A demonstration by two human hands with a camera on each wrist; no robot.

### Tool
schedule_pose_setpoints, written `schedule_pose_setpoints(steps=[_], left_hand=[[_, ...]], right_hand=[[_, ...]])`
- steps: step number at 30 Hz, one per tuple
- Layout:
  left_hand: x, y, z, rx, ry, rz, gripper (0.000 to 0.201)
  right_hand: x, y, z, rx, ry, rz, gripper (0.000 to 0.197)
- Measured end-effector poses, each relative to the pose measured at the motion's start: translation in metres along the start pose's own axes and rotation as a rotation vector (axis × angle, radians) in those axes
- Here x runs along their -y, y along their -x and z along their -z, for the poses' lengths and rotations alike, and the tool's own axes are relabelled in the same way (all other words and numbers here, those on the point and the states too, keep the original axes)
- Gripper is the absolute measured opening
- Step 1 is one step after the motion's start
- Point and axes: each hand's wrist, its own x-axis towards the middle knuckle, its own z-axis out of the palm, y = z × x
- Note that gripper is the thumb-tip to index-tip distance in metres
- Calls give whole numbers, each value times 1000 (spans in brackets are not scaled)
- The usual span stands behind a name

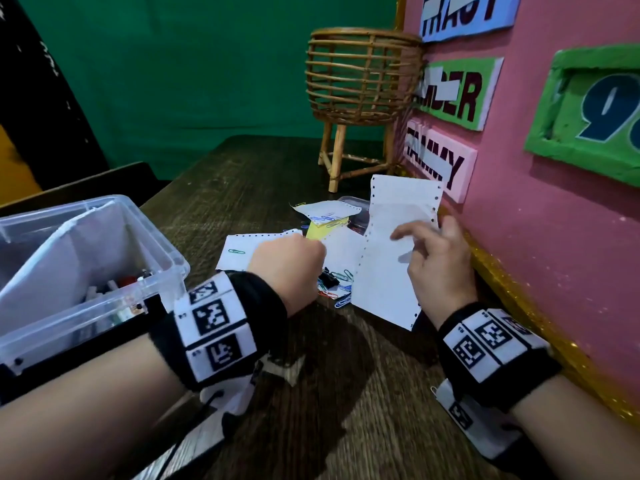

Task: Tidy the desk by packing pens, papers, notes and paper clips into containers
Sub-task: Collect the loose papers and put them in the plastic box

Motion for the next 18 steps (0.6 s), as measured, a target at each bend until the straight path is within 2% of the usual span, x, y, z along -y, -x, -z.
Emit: schedule_pose_setpoints(steps=[3,6,8,11,14,16,18], left_hand=[[-1,3,25,-226,124,-129,18],[-5,-4,37,-370,271,-341,21],[-10,-15,32,-452,370,-417,21],[-16,-34,11,-559,555,-472,12],[-19,-49,-8,-648,699,-445,8],[-19,-59,-20,-705,676,-407,7],[-18,-67,-34,-741,551,-395,6]], right_hand=[[-2,-1,-2,28,8,-1,36],[2,-1,1,-2,-20,9,30],[5,2,2,12,-61,44,35],[9,5,3,23,-157,155,55],[8,5,1,70,-98,84,47],[5,2,0,85,-64,32,41],[2,-3,0,69,-40,8,45]])
